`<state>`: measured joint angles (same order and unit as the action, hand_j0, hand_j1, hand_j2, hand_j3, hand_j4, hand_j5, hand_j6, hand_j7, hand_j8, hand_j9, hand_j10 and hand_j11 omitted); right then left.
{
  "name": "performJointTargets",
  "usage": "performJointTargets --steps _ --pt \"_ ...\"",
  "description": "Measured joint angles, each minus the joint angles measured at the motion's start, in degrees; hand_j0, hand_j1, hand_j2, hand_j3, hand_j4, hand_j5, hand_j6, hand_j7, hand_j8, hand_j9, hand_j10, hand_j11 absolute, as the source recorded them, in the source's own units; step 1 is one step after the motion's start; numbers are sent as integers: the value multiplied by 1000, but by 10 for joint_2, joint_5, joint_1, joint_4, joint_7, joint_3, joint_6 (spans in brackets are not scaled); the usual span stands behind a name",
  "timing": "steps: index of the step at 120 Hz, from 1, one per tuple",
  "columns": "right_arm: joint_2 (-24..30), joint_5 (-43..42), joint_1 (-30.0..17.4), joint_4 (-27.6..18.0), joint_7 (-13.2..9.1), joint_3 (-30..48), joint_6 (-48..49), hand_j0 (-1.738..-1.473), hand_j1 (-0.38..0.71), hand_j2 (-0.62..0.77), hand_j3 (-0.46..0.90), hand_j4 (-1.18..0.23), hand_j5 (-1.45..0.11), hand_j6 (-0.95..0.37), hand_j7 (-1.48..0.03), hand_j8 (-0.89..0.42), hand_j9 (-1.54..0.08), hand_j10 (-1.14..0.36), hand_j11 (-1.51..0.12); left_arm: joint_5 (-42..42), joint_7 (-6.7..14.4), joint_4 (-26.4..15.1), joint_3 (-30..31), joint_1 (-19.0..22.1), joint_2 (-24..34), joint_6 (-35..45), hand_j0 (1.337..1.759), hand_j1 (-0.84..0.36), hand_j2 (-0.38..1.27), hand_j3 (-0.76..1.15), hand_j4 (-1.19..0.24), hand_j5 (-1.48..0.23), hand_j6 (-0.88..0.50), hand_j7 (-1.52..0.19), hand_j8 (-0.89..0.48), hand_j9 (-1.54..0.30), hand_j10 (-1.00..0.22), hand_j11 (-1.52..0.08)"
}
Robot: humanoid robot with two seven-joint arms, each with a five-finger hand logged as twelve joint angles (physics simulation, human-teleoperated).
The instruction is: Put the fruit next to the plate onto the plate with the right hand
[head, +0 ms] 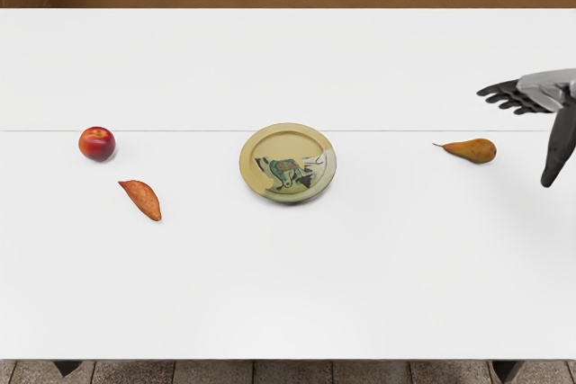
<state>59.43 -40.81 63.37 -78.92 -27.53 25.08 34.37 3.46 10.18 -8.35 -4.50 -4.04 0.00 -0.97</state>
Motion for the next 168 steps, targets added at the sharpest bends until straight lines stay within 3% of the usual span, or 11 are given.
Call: performJointTargets --steps 18,33,52,75,111,168 --pt "-6 0 8 -1 -1 0 5 -1658 -347 1 0 -9 -5 -11 -4 -10 -4 -8 -4 0 0 0 0 0 0 0 1658 331 3 0 -15 -19 -15 -19 -15 -19 -15 -19" --pt "-50 -2 10 0 -49 -2 6 -1658 -349 0 0 -8 -3 -10 -2 -9 -3 -7 -2 0 0 0 0 0 0 0 1658 331 3 0 -15 -19 -15 -19 -15 -19 -15 -19" --pt "-109 -50 20 2 -69 -3 -40 -1658 -349 0 0 -7 -2 -9 -1 -7 -1 -5 -1 0 0 0 0 0 0 0 1658 332 3 0 -15 -19 -15 -19 -15 -19 -15 -19" --pt "-187 -169 19 24 -74 -59 -178 -1658 -349 0 0 -5 -1 -7 0 -6 -1 -4 -1 0 0 0 0 0 0 0 1658 331 3 0 -15 -19 -15 -19 -15 -19 -15 -19" --pt "-208 -228 3 66 -75 -129 -245 -1658 -330 -2 0 -21 -22 -23 -21 -22 -21 -20 -21 0 0 0 0 0 0 0 1658 331 3 0 -15 -20 -15 -20 -15 -20 -15 -20" --pt "-227 -271 -31 79 -75 -160 -323 -1658 -13 -54 0 -287 -367 -289 -366 -288 -367 -286 -367 0 0 0 0 0 0 0 1658 331 3 0 -15 -20 -15 -19 -15 -19 -15 -19"
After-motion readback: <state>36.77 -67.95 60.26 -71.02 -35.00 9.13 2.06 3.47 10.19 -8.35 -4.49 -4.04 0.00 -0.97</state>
